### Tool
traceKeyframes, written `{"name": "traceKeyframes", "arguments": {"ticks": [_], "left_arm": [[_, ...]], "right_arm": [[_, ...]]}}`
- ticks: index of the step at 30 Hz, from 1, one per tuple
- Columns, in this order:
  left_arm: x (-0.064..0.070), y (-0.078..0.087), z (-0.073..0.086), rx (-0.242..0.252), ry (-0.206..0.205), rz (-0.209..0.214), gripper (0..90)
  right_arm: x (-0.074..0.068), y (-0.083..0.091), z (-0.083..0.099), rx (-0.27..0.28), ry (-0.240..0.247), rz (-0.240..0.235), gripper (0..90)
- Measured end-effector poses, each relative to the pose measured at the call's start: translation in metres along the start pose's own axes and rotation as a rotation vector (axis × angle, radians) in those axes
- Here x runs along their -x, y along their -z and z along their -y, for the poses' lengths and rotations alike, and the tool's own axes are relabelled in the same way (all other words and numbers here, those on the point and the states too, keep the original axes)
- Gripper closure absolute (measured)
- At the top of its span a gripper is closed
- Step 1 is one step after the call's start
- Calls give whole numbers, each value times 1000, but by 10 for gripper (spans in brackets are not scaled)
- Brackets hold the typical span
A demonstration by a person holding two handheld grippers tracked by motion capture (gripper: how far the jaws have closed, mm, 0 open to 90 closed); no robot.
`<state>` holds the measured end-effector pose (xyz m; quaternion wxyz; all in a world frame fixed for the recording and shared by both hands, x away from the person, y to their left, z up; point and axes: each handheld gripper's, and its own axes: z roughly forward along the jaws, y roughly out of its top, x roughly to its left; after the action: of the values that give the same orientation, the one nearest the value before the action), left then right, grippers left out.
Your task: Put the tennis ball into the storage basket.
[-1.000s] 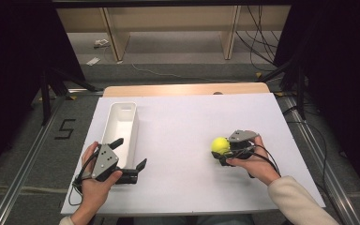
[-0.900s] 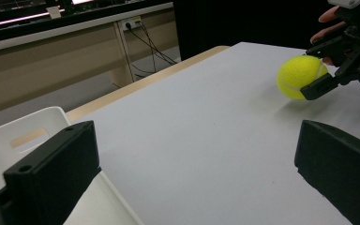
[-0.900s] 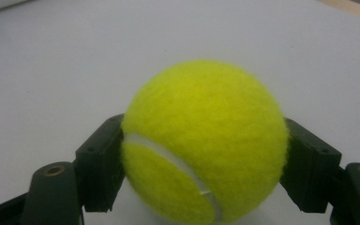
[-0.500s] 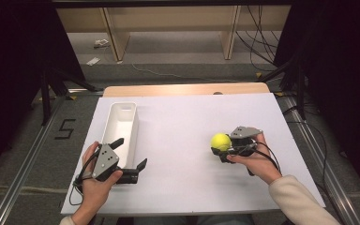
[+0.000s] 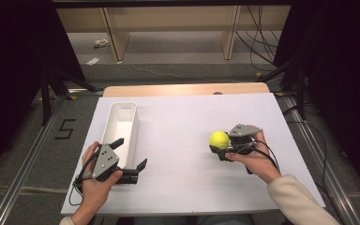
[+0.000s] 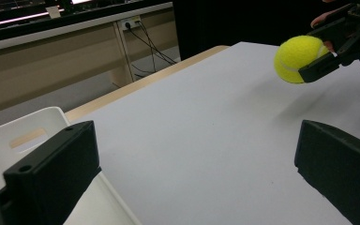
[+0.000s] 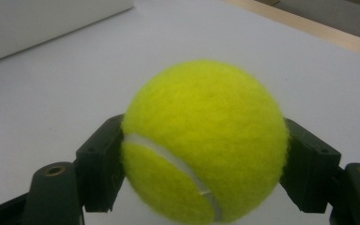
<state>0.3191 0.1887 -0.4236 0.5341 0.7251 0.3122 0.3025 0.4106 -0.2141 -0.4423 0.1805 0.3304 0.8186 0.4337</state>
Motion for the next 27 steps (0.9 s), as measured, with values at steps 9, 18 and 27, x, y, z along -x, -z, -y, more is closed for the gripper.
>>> {"name": "traceKeyframes", "arguments": {"ticks": [9, 18, 27], "left_arm": [[1, 0, 0, -1, -1, 3, 0], [0, 0, 0, -1, -1, 0, 0], [0, 0, 0, 0, -1, 1, 0]], "right_arm": [[-1, 0, -8, 25, 0, -4, 267], [-3, -2, -11, 30, -4, -11, 267], [-5, -4, -14, 35, 1, -16, 267]]}}
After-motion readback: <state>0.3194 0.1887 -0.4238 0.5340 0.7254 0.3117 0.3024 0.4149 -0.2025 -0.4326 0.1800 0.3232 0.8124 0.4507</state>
